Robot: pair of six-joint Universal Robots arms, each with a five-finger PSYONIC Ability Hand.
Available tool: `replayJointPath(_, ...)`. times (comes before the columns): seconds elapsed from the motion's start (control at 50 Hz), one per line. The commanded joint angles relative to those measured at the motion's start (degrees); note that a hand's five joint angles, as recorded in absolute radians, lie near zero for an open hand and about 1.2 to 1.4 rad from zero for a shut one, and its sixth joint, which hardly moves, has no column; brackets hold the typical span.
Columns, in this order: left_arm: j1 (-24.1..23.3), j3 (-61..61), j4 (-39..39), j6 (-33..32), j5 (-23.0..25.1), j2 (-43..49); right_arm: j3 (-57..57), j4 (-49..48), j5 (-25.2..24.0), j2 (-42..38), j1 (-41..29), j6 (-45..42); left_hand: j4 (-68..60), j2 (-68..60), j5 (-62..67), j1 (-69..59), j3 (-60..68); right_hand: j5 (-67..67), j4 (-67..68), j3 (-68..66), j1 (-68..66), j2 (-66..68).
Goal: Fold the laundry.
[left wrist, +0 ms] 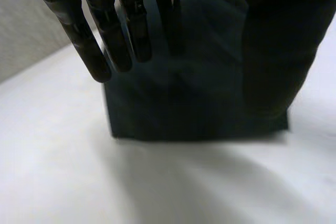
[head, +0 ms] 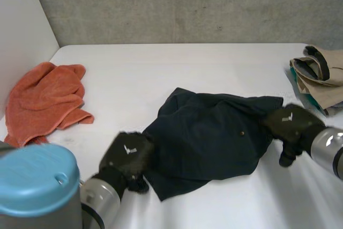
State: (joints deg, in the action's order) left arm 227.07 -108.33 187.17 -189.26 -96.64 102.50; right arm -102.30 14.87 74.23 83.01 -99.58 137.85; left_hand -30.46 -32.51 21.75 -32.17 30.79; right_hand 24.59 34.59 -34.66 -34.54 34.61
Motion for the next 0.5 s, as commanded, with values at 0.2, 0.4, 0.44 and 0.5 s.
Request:
replayJointPath(0.2, -0.3, 9.2, 3.6, -0.3, -0.5, 15.1, -4.8, -14.8, -2.3, -10.1, -0.5, 1.8, 6.3, 8.3, -7.6, 8.0, -6.6, -17.4, -17.4, 17.5, 17.4, -17.5)
replayJointPath(0.4, -0.4, 14.7, 3.8, -1.2, -0.8, 19.8, -3.3, -28.2, -1.6, -15.6, -1.0, 3.4, 2.6, 4.6, -3.9, 4.3, -2.9, -11.2, -11.2, 11.3, 11.2, -11.2)
replayJointPath(0.44, -0.4, 15.9, 5.0, -1.6, -0.8, 20.4, -2.7, -29.8, -1.5, -16.4, -1.3, 3.7, -6.1, -4.0, 4.8, -4.4, 5.8, -8.9, -8.9, 8.9, 8.8, -8.9)
replayJointPath(0.5, -0.3, 16.7, 7.1, -2.2, -0.9, 20.8, -1.4, -31.8, -1.5, -17.4, -2.4, 4.2, -12.9, -10.8, 11.6, -11.2, 12.6, -5.8, -5.8, 5.9, 5.8, -5.9)
